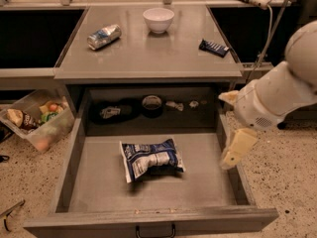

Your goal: Pick blue chip bag from top drawer and place on counter

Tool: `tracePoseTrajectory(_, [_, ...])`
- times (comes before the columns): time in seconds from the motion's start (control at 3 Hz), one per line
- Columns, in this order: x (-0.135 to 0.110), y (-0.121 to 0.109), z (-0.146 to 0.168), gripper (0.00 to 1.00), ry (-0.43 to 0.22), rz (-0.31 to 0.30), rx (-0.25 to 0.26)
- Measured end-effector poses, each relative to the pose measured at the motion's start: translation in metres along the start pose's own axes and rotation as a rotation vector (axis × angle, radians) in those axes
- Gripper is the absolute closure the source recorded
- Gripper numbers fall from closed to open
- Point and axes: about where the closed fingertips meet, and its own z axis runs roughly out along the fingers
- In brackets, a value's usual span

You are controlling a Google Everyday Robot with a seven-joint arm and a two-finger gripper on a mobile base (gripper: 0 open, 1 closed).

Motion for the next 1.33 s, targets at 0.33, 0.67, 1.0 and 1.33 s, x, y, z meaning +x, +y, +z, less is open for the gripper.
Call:
tracePoseTrajectory(0.33, [-0.007,-0.020,0.075,0.00,-0.113,-0.013,0.009])
tracePoseTrajectory(0.67, [-0.007,-0.019,0.074,0.00,-0.112,-0.014,0.007])
tracePoseTrajectory(1.0, [-0.003,-0.016,0.093,0.00,-0.135,0.003,0.006])
tracePoseTrajectory(1.33, [-0.020,-0.010,0.141,0.00,-0.191,-0.028,-0.044])
